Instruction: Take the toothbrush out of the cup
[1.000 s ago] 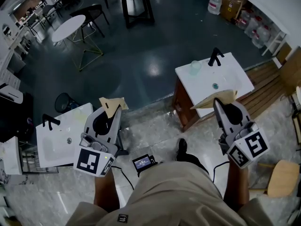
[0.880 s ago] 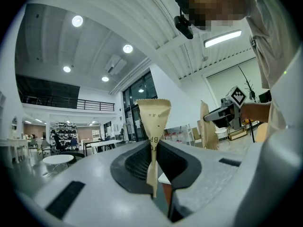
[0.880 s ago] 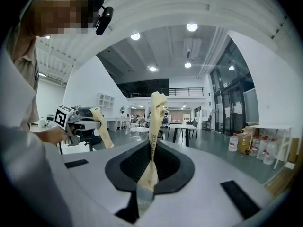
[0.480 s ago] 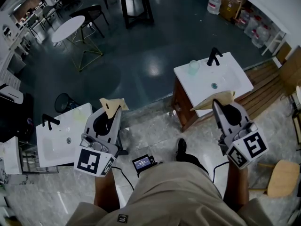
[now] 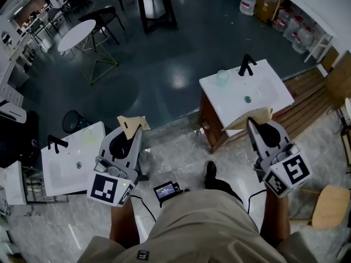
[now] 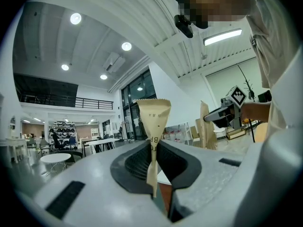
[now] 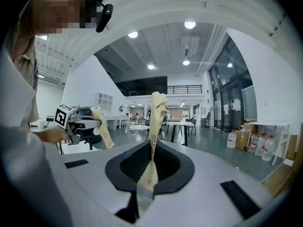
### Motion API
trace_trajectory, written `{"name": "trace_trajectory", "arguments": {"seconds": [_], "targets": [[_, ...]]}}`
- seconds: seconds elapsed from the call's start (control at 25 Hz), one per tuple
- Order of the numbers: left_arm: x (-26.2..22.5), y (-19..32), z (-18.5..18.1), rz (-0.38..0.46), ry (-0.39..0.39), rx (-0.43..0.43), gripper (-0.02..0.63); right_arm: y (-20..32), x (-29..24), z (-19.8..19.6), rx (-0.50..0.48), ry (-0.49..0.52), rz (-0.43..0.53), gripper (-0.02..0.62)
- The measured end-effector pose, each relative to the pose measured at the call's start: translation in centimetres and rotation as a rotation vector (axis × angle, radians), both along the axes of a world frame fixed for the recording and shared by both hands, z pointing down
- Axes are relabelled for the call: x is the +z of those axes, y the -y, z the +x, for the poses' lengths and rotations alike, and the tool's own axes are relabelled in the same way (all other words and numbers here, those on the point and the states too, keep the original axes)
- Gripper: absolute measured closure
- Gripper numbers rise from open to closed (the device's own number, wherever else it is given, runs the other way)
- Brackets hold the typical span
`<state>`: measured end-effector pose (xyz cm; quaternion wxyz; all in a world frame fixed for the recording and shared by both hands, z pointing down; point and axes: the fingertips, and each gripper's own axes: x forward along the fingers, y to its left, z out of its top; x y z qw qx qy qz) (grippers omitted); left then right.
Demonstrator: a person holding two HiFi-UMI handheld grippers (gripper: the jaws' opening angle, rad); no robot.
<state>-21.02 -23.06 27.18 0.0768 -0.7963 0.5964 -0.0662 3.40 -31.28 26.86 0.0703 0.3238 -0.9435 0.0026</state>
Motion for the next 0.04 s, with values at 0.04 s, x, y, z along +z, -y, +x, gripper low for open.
{"name": "trace_trajectory", "arguments": {"seconds": [0.04], "targets": [[0.06,0.25,0.31,0.000,0.000,0.000,0.569,0.23,0.11,0.32,0.000,-0.001,-0.002,0.575]]}}
